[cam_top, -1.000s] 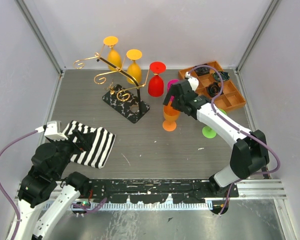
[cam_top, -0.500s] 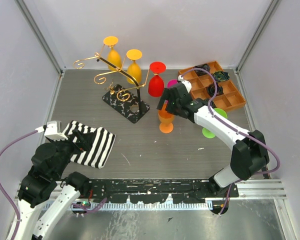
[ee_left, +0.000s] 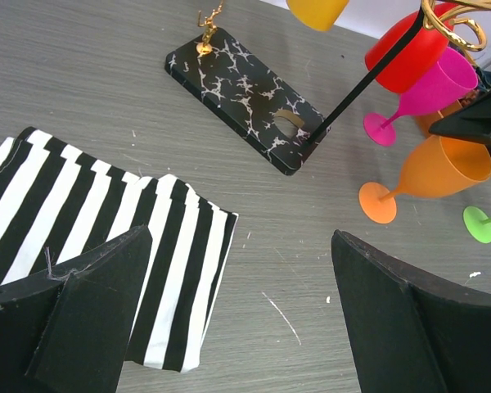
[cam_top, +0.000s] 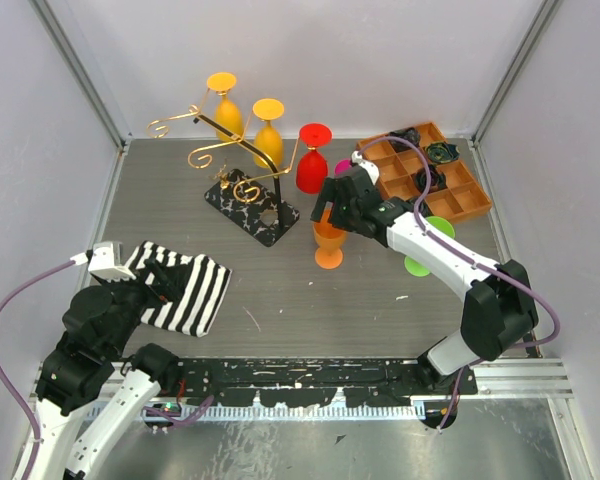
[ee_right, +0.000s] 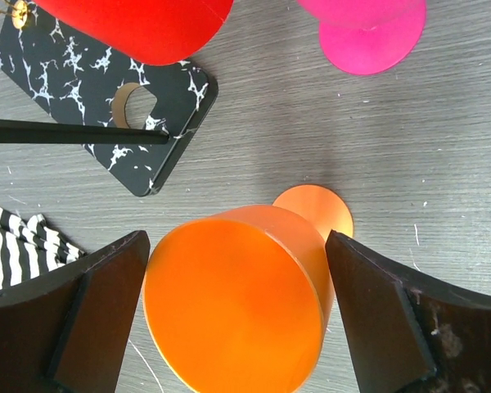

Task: Place the wine glass upside down on the wine glass rack
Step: Move the wine glass to the center of the board, then pick up the wine glass at the center of the board.

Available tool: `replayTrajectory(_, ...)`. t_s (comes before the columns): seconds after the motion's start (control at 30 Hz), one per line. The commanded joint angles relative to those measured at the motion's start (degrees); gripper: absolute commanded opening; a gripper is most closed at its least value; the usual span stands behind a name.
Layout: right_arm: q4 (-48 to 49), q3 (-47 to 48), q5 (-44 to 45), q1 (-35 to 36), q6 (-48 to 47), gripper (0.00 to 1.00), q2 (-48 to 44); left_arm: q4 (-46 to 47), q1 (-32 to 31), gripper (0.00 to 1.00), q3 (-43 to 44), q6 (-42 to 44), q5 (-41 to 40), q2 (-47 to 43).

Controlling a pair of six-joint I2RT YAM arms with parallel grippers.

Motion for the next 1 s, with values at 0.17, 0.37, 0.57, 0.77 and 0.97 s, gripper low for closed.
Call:
replayTrajectory(0.17, 2.6, 1.4, 4.5, 0.1, -6.8, 0.99, -6.6, 2.1, 0.1, 0.98, -0.8, -0.2, 0.2, 0.2)
replayTrajectory(0.37, 3.3, -1.2, 4.5, 0.1, -13.0, 0.99, -10.4, 2.2, 0.1, 0.98, -0.8, -0.2, 0.3, 0.2)
replayTrajectory(0.57, 11.8, -12.7, -3.4, 0.9, -18.2, 1.0, -20.9, 2.2, 0.1, 0.98, -0.8, -0.2, 0.7, 0.2)
replayTrajectory(0.77, 16.6, -23.6, -1.2, 3.7, -17.2, 1.0, -33.2, 2.3, 0.2, 0.98, -1.0, -0.2, 0.7, -0.3)
replayTrajectory(0.97, 24.2, -35.7, 1.1, 9.1, -19.0, 1.0, -40.0, 2.3, 0.1, 0.98, -0.9, -0.3, 0.9, 0.0)
